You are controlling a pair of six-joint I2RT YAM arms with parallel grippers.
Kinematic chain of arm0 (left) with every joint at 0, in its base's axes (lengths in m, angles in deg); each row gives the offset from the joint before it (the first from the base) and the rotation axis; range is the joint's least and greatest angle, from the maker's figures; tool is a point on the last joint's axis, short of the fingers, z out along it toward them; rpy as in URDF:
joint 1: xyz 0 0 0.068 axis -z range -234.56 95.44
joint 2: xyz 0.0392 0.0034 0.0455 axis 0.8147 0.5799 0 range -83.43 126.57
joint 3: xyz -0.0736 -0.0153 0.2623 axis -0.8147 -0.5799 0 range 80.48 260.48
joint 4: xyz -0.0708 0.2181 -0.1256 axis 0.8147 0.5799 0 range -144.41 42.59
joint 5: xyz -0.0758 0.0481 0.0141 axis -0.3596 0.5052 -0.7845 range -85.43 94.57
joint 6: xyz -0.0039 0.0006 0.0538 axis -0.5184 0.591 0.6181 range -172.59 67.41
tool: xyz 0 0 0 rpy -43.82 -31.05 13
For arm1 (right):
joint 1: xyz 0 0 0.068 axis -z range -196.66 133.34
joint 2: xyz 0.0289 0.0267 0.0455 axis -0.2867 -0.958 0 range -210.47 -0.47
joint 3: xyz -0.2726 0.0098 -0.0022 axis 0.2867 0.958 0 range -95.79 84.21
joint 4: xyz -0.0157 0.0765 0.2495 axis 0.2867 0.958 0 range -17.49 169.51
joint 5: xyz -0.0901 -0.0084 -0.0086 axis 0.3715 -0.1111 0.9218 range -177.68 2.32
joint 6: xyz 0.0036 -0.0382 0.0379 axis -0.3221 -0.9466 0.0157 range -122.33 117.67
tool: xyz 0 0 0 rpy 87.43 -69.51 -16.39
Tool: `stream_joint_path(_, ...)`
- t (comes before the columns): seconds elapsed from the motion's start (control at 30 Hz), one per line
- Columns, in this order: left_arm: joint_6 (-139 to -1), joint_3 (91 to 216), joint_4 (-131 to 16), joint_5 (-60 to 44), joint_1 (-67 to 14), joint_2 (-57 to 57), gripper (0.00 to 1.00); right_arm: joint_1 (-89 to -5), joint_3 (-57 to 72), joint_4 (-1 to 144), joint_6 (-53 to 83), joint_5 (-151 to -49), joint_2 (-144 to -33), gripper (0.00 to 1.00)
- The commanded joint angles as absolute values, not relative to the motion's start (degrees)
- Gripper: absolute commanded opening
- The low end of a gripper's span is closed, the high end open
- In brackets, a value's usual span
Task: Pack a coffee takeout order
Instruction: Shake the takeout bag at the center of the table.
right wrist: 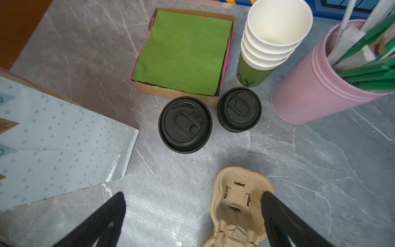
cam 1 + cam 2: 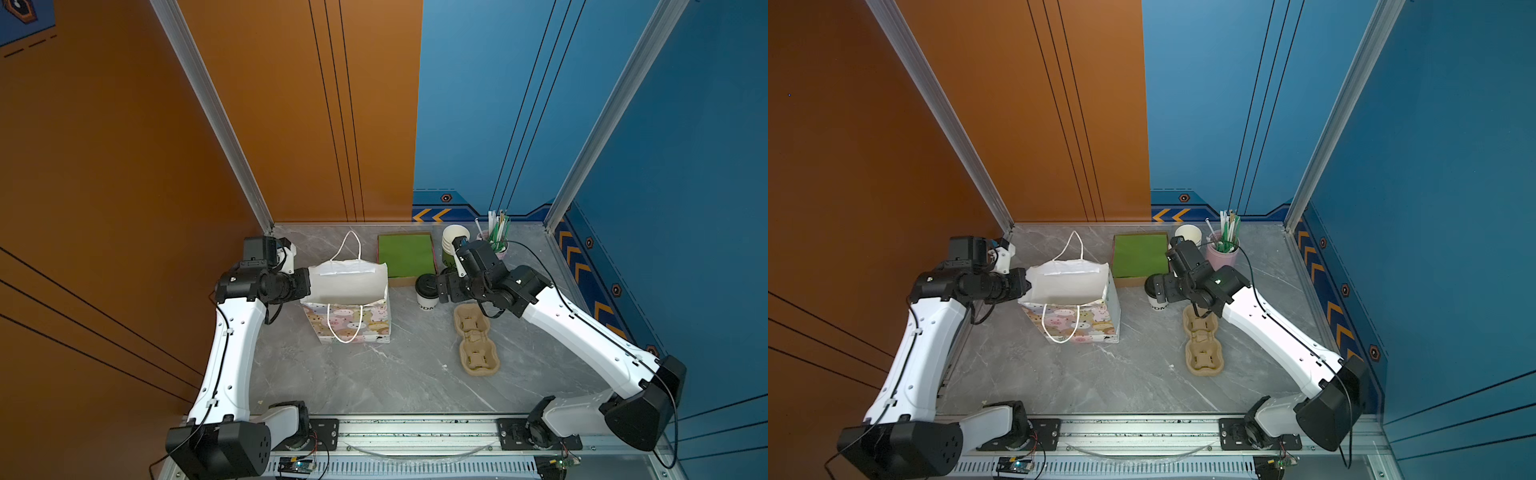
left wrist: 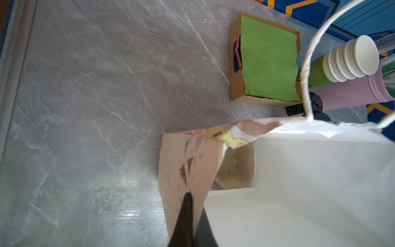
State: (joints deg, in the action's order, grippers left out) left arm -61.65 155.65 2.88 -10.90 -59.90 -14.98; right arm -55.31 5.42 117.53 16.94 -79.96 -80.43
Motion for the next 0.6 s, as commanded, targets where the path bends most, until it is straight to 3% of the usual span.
stream_joint_path(0.0,-61.7,156.1,4.3,-13.2,-58.6,-15.0,0.0,-55.2,2.3,121.3,15.0,-78.2,-82.6,1.0)
stream_joint_path(0.57,-63.9,151.2,4.3,-15.1,-55.6,-18.9,0.0,-52.7,-6.0,121.9,11.3,-80.9,-96.7,1.0)
